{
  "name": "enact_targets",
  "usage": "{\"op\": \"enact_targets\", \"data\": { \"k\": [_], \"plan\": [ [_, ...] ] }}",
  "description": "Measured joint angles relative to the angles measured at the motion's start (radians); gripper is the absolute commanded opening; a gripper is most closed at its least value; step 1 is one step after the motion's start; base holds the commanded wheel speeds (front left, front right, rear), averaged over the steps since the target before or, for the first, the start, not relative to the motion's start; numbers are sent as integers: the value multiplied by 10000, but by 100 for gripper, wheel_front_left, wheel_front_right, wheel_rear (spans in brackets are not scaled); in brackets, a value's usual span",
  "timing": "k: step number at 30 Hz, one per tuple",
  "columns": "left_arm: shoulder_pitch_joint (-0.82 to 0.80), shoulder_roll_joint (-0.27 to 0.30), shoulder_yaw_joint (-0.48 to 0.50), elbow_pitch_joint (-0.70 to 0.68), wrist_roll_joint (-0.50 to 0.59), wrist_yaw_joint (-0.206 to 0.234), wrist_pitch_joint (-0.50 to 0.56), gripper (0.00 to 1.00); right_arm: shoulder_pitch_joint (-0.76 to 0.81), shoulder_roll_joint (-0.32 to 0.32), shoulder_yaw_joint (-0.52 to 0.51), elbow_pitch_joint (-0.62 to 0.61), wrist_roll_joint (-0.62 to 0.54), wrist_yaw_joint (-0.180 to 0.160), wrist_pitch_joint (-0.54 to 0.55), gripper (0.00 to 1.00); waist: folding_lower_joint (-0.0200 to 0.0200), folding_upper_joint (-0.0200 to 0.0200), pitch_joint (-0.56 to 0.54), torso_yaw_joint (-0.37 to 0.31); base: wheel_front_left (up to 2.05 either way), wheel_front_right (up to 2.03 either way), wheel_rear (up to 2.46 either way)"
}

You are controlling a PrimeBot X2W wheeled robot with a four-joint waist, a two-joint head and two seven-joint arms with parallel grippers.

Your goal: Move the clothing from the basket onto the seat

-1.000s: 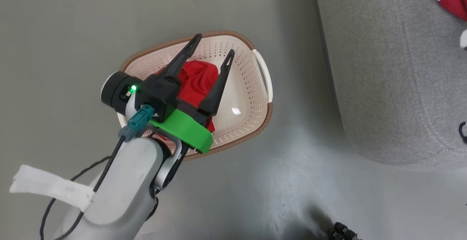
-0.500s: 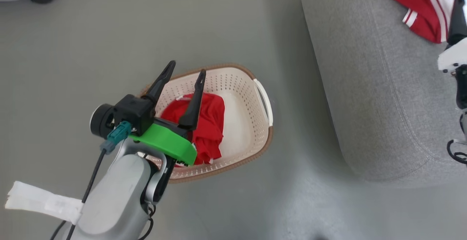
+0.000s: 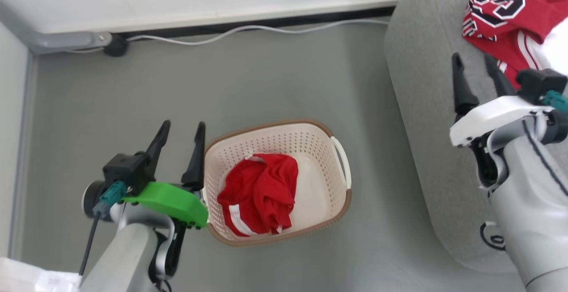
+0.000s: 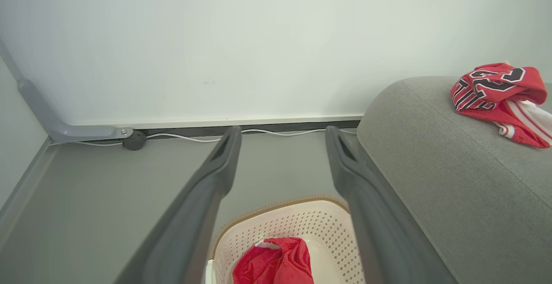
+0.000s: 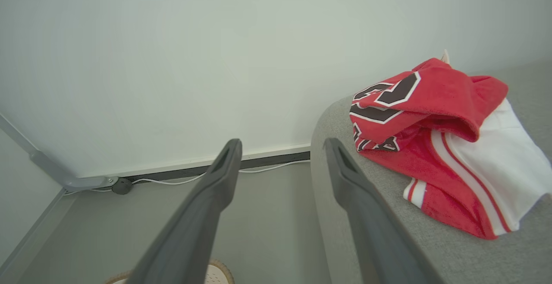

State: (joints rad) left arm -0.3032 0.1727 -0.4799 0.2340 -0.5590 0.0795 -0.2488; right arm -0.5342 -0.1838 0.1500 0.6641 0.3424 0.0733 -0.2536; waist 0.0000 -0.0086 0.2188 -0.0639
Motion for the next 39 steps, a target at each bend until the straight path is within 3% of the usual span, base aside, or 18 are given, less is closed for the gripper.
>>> {"op": "enact_targets", "data": {
  "k": [6,15,39],
  "plan": [
    [614,180,579,104,-8,92,-2,100,644,328,316,-539,-460,-67,0,100,0,0,-649,419,0,0,0],
    [1644,316,1641,-119,8,188,-2,100,1895,951,520,-1152,-679,-443,0,100,0,0,-1532,877,0,0,0],
    [3520,405,2677,-740,449,272,0,100,4031,1133,744,-2186,-662,-754,0,100,0,0,-2533,1077,0,0,0]
  ]
}}
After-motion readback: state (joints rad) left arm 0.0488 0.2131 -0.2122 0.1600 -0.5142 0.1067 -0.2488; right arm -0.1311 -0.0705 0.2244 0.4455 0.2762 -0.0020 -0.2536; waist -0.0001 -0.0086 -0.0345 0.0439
